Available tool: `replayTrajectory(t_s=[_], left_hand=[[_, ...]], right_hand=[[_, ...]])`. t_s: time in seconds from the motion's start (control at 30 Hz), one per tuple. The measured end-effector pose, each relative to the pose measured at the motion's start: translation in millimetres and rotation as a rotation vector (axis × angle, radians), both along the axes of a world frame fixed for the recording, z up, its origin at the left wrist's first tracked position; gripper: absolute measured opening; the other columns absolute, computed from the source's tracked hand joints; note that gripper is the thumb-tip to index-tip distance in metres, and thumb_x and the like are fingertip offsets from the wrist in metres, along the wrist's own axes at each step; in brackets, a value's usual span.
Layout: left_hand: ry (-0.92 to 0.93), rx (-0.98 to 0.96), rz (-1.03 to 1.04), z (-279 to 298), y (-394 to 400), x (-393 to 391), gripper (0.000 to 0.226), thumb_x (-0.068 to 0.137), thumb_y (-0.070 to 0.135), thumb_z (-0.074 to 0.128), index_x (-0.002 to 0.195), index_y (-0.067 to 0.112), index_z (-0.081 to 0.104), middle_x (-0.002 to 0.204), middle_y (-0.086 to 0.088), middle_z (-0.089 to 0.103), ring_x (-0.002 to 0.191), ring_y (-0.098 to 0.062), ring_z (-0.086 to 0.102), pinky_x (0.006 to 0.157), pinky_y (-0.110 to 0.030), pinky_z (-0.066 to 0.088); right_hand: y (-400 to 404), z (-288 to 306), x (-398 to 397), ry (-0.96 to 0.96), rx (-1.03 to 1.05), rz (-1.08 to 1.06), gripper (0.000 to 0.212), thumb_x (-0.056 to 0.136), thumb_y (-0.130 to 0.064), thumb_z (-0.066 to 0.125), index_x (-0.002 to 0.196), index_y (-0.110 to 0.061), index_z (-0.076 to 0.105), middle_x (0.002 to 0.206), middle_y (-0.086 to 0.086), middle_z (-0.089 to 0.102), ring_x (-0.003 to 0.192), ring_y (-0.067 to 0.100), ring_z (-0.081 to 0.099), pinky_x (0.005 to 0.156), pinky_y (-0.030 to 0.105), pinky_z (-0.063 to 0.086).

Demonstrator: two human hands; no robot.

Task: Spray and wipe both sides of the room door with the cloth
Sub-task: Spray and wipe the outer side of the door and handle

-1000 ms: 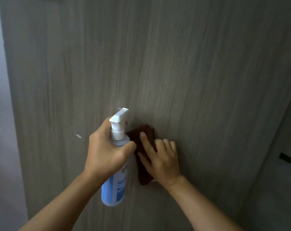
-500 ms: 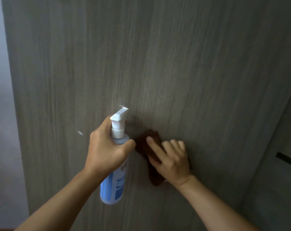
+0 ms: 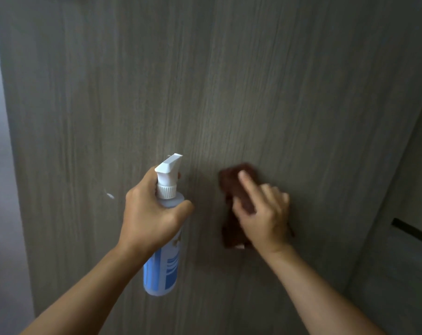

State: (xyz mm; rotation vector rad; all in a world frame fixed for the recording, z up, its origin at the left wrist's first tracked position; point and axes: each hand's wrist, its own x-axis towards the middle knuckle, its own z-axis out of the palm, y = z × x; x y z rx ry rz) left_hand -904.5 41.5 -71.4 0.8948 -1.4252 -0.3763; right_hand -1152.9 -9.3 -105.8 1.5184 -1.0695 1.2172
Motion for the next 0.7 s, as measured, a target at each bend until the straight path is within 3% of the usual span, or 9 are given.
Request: replayTrajectory(t_s=[0.07, 0.13, 0.2, 0.27, 0.4, 0.57, 0.7], left_hand=[[-0.008, -0.003, -0.007, 0, -1, 1, 0.038, 0.063, 0.022, 0.072, 0.101, 0.022, 0.069, 0.079, 0.002, 0.070, 0.072, -0.021, 0.068, 0.065, -0.045, 0.058], [-0.026, -0.009, -0.021, 0, 1, 0, 0.038, 0.063, 0.021, 0.071, 0.101, 0.020, 0.068, 0.080, 0.000, 0.071, 0.072, -0.023, 0.068, 0.065, -0.046, 0.057], [-0.052, -0.008, -0.057, 0, 3, -5, 0.037, 0.064, 0.020, 0.072, 0.101, 0.021, 0.068, 0.080, -0.002, 0.071, 0.072, -0.025, 0.068, 0.065, -0.046, 0.057], [-0.083, -0.007, -0.104, -1, 7, -13, 0.035, 0.063, 0.019, 0.072, 0.098, 0.024, 0.067, 0.079, -0.002, 0.069, 0.070, -0.024, 0.066, 0.065, -0.043, 0.056], [-0.128, -0.001, -0.166, -9, 12, -31, 0.033, 0.063, 0.017, 0.072, 0.095, 0.022, 0.066, 0.075, -0.006, 0.067, 0.068, -0.029, 0.065, 0.063, -0.044, 0.053], [-0.121, 0.041, -0.224, -17, 14, -48, 0.040, 0.064, 0.013, 0.075, 0.101, 0.028, 0.069, 0.082, 0.002, 0.071, 0.070, -0.021, 0.068, 0.063, -0.041, 0.057], [-0.148, 0.007, -0.191, -19, 18, -67, 0.033, 0.062, 0.019, 0.073, 0.093, 0.024, 0.063, 0.082, 0.006, 0.070, 0.070, -0.020, 0.066, 0.062, -0.035, 0.054]], right_hand=[[-2, 30, -16, -0.336, -0.059, -0.037, 0.054, 0.091, -0.036, 0.069, 0.143, -0.025, 0.062, 0.086, 0.011, 0.057, 0.081, 0.038, 0.058, 0.076, 0.046, 0.043], [-1, 42, -21, -0.486, -0.078, -0.064, 0.056, 0.093, -0.038, 0.068, 0.146, -0.025, 0.058, 0.092, 0.012, 0.057, 0.085, 0.039, 0.058, 0.081, 0.047, 0.043], [-2, 30, -13, -0.415, -0.064, -0.118, 0.061, 0.094, -0.042, 0.067, 0.151, -0.025, 0.053, 0.099, 0.013, 0.056, 0.088, 0.039, 0.056, 0.081, 0.048, 0.043], [0, 3, 1, -0.224, -0.015, -0.126, 0.062, 0.095, -0.044, 0.066, 0.152, -0.024, 0.051, 0.100, 0.014, 0.057, 0.086, 0.039, 0.055, 0.077, 0.048, 0.043], [9, -18, 6, 0.096, 0.087, -0.017, 0.054, 0.100, -0.038, 0.062, 0.152, -0.025, 0.051, 0.091, 0.012, 0.057, 0.075, 0.037, 0.053, 0.067, 0.048, 0.044], [32, 24, -38, -0.275, -0.042, 0.157, 0.052, 0.094, -0.023, 0.064, 0.144, -0.014, 0.059, 0.093, 0.015, 0.058, 0.081, 0.040, 0.058, 0.079, 0.049, 0.054], [49, 29, -71, -0.388, -0.077, 0.138, 0.052, 0.091, -0.022, 0.064, 0.142, -0.011, 0.061, 0.095, 0.012, 0.057, 0.082, 0.033, 0.060, 0.078, 0.048, 0.055]])
